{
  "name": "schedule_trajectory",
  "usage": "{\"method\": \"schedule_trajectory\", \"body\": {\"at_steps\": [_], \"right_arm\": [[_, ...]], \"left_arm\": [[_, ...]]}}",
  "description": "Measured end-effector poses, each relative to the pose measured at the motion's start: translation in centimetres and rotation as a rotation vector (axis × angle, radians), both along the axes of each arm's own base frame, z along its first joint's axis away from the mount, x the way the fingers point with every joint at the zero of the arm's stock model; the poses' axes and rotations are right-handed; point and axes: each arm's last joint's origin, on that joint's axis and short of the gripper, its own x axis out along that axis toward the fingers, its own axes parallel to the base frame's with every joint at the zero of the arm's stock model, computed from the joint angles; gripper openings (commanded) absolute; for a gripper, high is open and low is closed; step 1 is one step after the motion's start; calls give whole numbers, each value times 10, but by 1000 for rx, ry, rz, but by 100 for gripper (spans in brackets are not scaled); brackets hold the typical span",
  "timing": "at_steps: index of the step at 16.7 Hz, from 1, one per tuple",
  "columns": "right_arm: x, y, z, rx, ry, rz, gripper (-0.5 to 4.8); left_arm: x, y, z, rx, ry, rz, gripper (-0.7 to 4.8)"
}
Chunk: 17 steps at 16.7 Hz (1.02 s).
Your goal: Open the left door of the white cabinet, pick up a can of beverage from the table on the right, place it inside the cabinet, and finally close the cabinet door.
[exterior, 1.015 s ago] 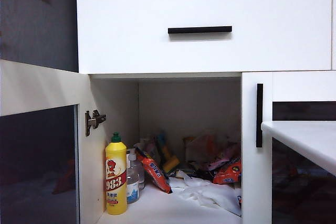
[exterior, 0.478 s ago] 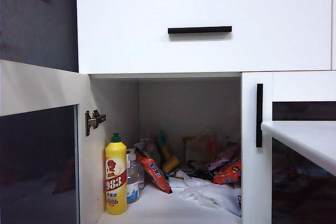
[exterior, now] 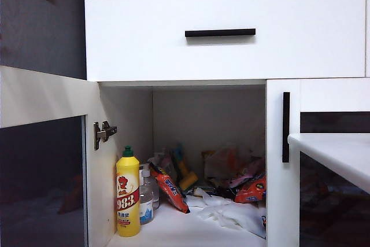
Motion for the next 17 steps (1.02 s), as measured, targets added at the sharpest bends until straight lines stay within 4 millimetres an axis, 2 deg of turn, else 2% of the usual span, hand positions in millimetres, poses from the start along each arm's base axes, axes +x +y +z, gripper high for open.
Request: {"method": "schedule_trajectory", "body": {"at_steps": [8, 12, 17], "right_arm": [[10, -1, -5, -4, -28, -1, 479], [12, -1, 1, -2, -107, -2, 479], [12, -1, 2, 5, -113, -3, 479]], "left_arm": [[0, 0, -1, 10, 10, 0, 476], [0, 0, -1, 11, 10, 0, 476], [0, 0, -2, 14, 14, 0, 476]]}}
